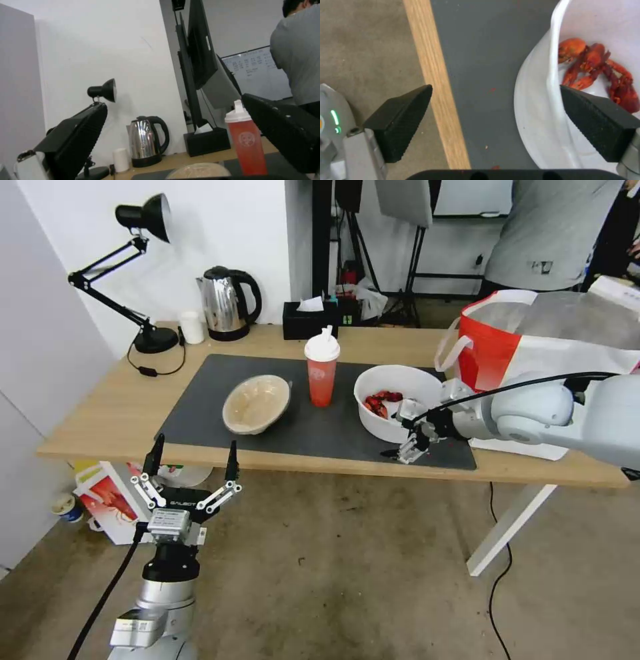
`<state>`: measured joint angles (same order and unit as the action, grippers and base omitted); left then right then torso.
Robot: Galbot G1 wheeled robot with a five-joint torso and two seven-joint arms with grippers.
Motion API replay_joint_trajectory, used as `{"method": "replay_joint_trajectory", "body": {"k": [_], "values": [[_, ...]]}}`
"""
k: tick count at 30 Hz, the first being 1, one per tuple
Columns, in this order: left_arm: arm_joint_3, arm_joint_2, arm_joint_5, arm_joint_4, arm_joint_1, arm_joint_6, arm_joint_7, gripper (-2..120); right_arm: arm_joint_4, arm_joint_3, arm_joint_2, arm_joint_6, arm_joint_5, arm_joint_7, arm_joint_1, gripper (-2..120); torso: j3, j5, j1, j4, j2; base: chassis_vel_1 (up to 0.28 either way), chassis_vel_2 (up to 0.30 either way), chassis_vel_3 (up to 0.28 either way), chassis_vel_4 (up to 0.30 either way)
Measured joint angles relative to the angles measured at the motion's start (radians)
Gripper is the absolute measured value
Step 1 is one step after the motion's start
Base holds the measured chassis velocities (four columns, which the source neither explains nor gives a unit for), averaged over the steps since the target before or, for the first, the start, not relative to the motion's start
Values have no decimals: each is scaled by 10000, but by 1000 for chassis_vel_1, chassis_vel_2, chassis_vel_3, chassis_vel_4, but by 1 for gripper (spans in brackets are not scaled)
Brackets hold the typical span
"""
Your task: Pick up the trash from the table and place it into the takeout bag.
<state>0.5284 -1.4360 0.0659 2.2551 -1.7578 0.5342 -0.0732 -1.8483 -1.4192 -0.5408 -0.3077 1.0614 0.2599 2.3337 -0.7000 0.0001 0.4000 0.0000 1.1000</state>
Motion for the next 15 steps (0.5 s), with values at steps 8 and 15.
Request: {"method": "replay_joint_trajectory", "body": {"k": [8, 15], "values": [[9, 1, -10, -92, 28, 11, 0, 100, 162, -186, 12, -2, -143, 28, 381, 95, 0, -1, 0, 0, 0, 0, 0, 0, 0], [-22, -5, -4, -189, 64, 19, 0, 100, 296, -318, 62, 12, -170, 61, 623, 93, 1, -2, -1, 0, 0, 0, 0, 0, 0]]}}
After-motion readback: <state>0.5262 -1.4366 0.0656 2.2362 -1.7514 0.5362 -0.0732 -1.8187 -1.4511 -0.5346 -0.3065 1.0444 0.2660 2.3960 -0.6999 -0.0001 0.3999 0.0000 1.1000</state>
